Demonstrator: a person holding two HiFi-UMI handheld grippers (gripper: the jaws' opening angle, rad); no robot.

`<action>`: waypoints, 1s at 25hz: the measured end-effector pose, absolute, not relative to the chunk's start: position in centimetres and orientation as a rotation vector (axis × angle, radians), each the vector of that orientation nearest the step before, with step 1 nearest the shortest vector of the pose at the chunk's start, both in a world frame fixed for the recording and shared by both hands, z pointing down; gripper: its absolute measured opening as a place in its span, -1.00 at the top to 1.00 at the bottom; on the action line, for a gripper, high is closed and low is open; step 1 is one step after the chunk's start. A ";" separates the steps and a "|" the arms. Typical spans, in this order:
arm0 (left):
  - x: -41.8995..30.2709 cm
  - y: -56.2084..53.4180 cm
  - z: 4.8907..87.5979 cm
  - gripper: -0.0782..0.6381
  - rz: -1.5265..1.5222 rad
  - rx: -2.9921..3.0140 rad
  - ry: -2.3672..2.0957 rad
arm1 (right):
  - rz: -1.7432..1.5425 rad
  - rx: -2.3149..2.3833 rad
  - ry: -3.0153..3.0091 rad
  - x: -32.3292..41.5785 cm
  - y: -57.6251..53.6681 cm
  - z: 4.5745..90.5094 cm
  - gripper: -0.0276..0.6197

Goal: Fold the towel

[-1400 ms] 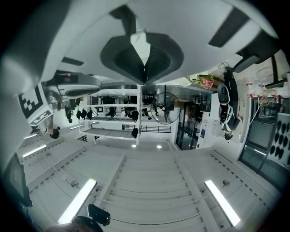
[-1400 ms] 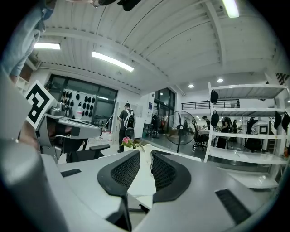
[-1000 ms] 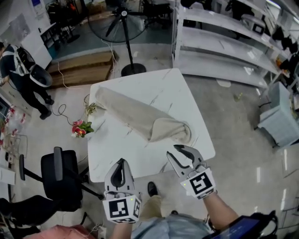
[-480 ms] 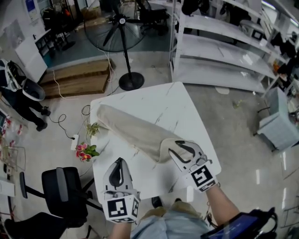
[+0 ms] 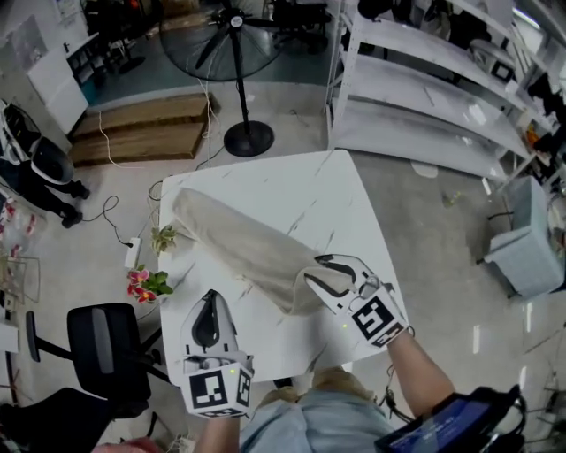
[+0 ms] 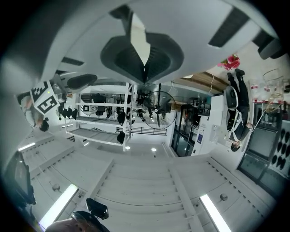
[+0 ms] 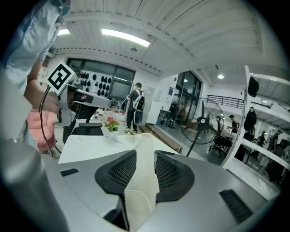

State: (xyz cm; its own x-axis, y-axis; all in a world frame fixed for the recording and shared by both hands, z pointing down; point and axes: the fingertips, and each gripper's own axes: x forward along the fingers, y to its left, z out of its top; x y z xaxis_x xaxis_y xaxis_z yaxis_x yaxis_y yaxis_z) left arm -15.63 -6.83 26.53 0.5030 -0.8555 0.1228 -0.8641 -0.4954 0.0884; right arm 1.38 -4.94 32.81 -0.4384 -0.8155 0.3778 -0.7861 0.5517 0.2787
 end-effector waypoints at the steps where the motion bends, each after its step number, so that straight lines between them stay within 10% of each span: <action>1: -15.4 -7.0 26.8 0.76 0.100 2.588 -1.509 | -0.079 1.249 -2.323 1.5 -5.1 33.5 0.49; 25: -13.0 -6.6 36.4 0.76 0.376 2.219 -1.713 | 0.202 0.542 -2.276 4.2 -6.8 50.6 0.60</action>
